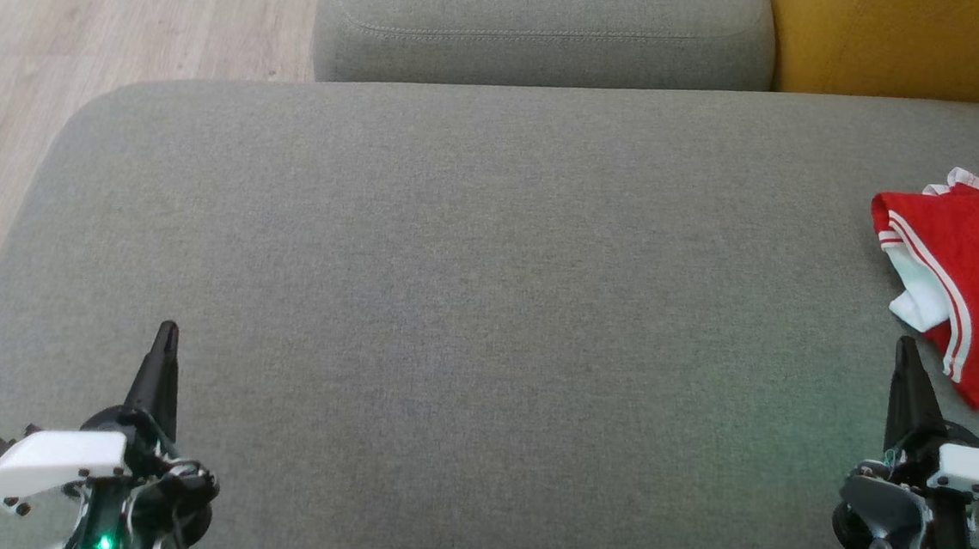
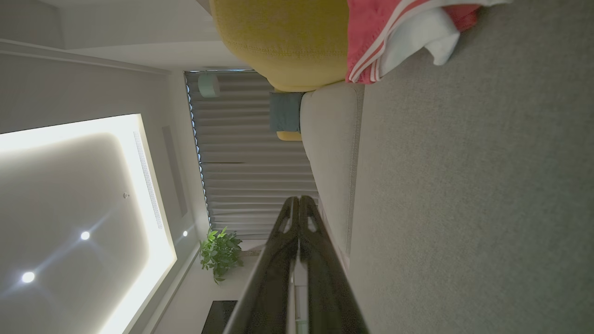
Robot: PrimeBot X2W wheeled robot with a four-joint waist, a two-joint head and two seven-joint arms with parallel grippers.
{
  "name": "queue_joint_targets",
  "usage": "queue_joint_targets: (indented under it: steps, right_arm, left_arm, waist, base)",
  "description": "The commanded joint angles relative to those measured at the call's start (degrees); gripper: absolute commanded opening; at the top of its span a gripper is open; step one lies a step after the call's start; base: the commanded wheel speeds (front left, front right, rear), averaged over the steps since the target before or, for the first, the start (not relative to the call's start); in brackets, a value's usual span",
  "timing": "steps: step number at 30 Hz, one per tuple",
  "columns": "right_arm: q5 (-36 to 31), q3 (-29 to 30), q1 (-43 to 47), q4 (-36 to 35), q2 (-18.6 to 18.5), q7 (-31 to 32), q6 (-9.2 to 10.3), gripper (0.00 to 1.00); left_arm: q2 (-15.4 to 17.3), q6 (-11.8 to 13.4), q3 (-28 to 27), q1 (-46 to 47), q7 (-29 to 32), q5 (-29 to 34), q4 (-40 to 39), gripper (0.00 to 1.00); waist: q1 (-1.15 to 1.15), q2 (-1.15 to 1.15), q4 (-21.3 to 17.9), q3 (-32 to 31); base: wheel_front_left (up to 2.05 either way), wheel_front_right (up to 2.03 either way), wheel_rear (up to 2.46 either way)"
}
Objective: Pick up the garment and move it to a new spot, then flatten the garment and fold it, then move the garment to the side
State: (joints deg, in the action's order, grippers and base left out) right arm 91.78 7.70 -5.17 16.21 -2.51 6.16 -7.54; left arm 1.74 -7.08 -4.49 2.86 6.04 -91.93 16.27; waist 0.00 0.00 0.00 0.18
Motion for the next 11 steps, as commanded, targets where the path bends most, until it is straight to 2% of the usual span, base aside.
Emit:
queue_joint_targets:
  steps: [1,11]
  right_arm:
    - [0.40,-1.19,-1.02,-2.19,-0.37,0.32,0.05,0.00]
    - [0.40,-1.19,-1.02,-2.19,-0.37,0.32,0.05,0.00]
  left_arm:
    - [1.14,-0.41,-2.01,3.33,0.44,-0.25,-2.22,0.00]
    - [1.14,-0.41,-2.01,3.33,0.44,-0.25,-2.22,0.00]
  waist:
    - [0.00,0.00,0.00,0.00]
    - [0.00,0.00,0.00,0.00]
  base:
    - [0.00,0.00,0.00]
    - [0.00,0.00,0.00]
